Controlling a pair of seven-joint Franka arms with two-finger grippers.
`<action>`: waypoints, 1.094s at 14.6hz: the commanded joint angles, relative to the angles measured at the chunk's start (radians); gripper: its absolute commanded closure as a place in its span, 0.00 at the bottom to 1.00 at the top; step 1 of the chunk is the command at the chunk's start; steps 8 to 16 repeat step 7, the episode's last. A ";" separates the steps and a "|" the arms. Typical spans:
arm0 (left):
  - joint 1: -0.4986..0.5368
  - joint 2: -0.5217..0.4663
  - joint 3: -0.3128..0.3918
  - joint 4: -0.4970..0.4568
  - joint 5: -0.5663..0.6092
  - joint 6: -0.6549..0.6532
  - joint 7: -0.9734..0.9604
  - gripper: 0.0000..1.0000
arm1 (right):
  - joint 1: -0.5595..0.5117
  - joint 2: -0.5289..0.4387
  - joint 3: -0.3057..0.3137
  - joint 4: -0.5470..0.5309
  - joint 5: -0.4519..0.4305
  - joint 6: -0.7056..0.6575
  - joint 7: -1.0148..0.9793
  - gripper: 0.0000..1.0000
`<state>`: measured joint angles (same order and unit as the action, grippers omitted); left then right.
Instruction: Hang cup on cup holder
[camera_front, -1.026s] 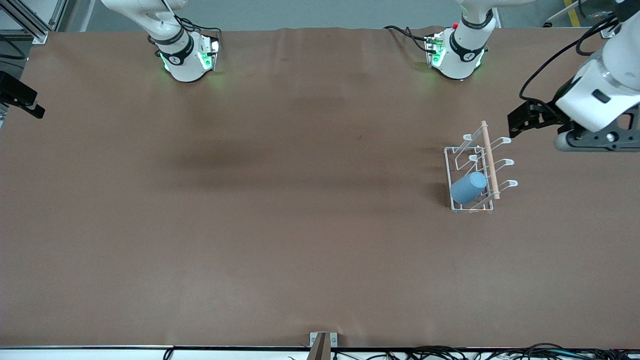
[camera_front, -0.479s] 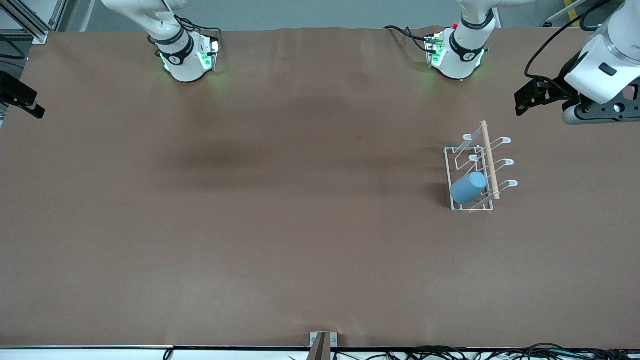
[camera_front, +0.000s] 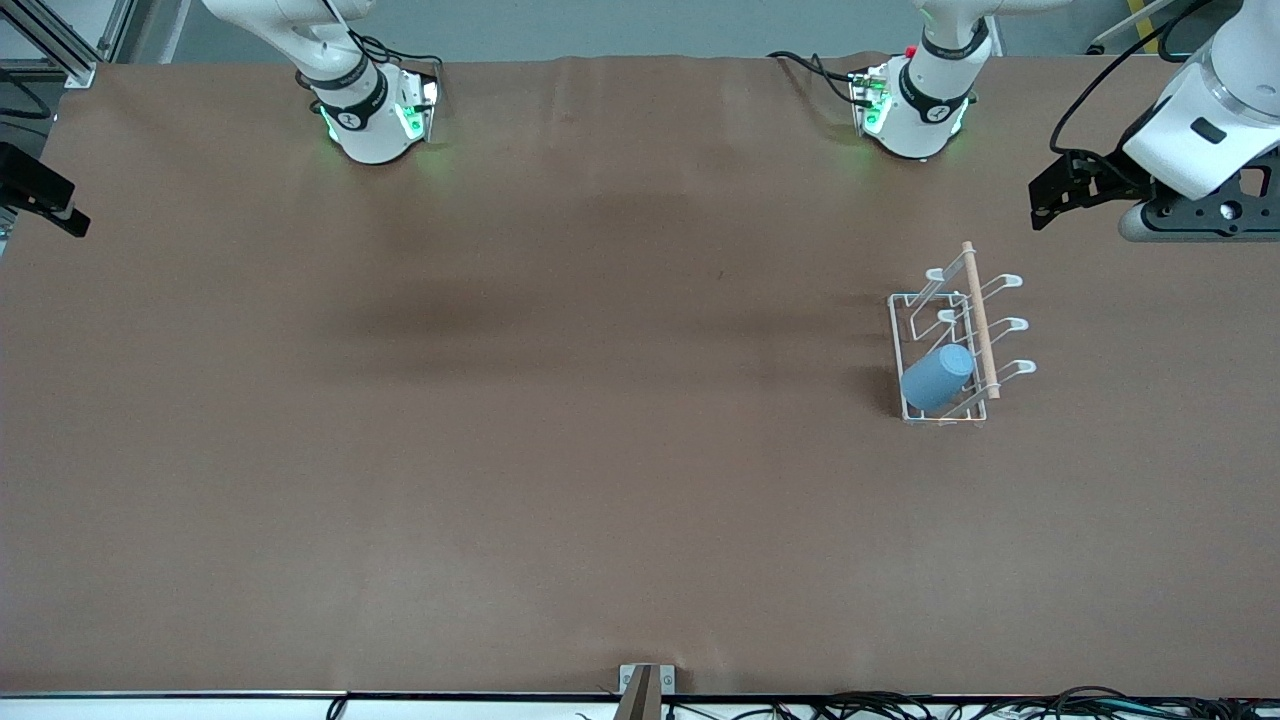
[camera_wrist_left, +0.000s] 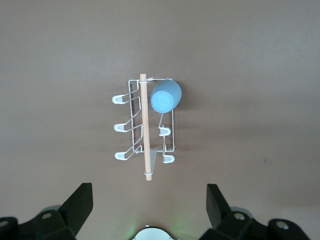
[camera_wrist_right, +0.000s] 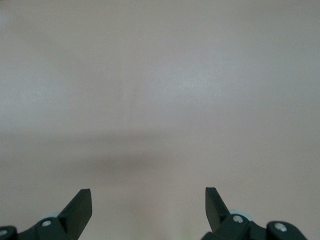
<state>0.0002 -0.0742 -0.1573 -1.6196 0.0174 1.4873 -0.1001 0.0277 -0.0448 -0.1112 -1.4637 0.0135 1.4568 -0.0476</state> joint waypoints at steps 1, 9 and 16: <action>0.003 -0.036 0.005 -0.042 -0.002 0.022 0.022 0.00 | -0.009 0.003 0.004 0.008 0.000 -0.010 -0.008 0.00; 0.001 -0.032 0.005 -0.034 -0.001 0.022 0.022 0.00 | -0.015 0.003 0.002 0.000 0.000 -0.010 -0.008 0.00; 0.001 -0.032 0.005 -0.034 -0.001 0.022 0.022 0.00 | -0.015 0.003 0.002 0.000 0.000 -0.010 -0.008 0.00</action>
